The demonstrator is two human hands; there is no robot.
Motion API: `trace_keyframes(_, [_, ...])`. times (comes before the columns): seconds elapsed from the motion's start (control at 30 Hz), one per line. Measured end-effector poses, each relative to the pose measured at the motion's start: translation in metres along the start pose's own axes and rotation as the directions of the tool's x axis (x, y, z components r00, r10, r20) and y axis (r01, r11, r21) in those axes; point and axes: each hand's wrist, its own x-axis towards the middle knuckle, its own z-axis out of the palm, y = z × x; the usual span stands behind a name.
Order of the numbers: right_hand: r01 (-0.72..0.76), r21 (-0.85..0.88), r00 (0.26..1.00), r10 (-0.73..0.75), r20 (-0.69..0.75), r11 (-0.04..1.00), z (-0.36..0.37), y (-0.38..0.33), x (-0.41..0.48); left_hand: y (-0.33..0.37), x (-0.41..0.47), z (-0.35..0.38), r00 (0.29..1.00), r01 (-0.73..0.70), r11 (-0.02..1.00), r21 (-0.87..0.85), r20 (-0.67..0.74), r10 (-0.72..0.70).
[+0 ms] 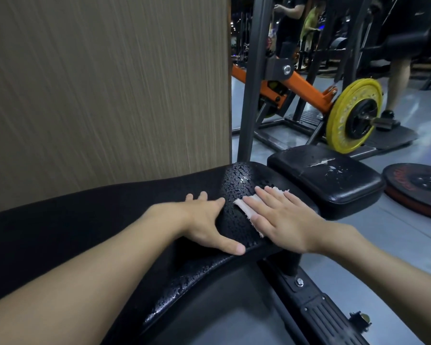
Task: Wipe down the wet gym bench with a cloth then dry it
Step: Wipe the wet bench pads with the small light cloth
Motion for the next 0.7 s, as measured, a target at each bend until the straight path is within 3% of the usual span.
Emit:
trace_keyframes(0.4, [-0.175, 0.162, 0.98, 0.157, 0.121, 0.971, -0.016, 0.037, 0.169, -0.004, 0.024, 0.01, 0.999, 0.035, 0.999, -0.034, 0.023, -0.034])
trace_keyframes(0.7, [-0.119, 0.136, 0.993, 0.117, 0.026, 0.984, 0.004, 0.054, 0.109, -0.003, 0.021, 0.008, 0.999, 0.036, 0.996, -0.078, 0.004, -0.036])
